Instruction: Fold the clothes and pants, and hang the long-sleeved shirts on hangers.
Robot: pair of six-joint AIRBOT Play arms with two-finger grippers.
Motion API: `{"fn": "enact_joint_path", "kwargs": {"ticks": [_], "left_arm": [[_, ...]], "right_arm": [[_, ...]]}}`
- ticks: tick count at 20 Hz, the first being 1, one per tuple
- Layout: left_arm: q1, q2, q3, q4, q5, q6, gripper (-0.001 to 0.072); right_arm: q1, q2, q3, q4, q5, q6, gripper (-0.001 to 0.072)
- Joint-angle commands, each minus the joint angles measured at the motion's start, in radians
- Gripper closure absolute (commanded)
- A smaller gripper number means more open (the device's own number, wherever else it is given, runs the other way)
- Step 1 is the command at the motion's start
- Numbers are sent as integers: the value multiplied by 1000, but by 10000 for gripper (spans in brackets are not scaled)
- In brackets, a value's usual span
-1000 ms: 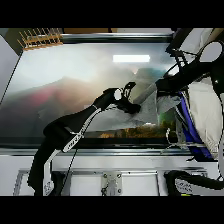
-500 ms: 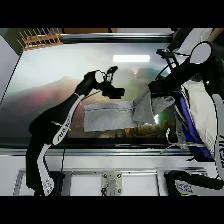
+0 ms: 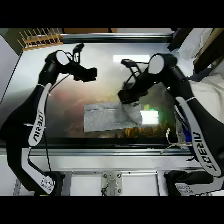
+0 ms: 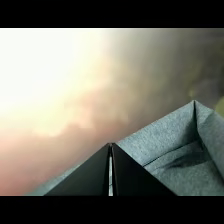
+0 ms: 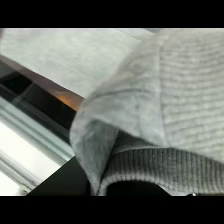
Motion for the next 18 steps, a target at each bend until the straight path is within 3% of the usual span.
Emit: {"fn": "enact_joint_path", "kwargs": {"ticks": [1,5,6,7,8,11,12,14,18], "left_arm": [[83,61,1,5,-14,3,700],[146,98,1,4,-38,3,700],[157,104,1,3,-42,3,700],[167,109,1,3,-45,3,700],[172,113,1,3,-44,3,700],[195,124,1,3,-45,3,700],[206,132,0,4,-48,3,700],[224,165,-24,5,-43,16,700],[241,325,-293,3,37,59,700]], "right_arm": [[96,-80,4,122,-125,13,691],[185,-198,4,159,-291,19,681],[205,-227,5,164,-340,19,583],[227,-256,5,186,-396,18,349],[248,-280,5,243,-455,2,218],[288,-288,5,429,-553,-182,196],[281,-276,5,438,-548,-189,197],[244,-235,-5,372,-496,-189,198],[72,-69,-211,244,-443,-188,198]]}}
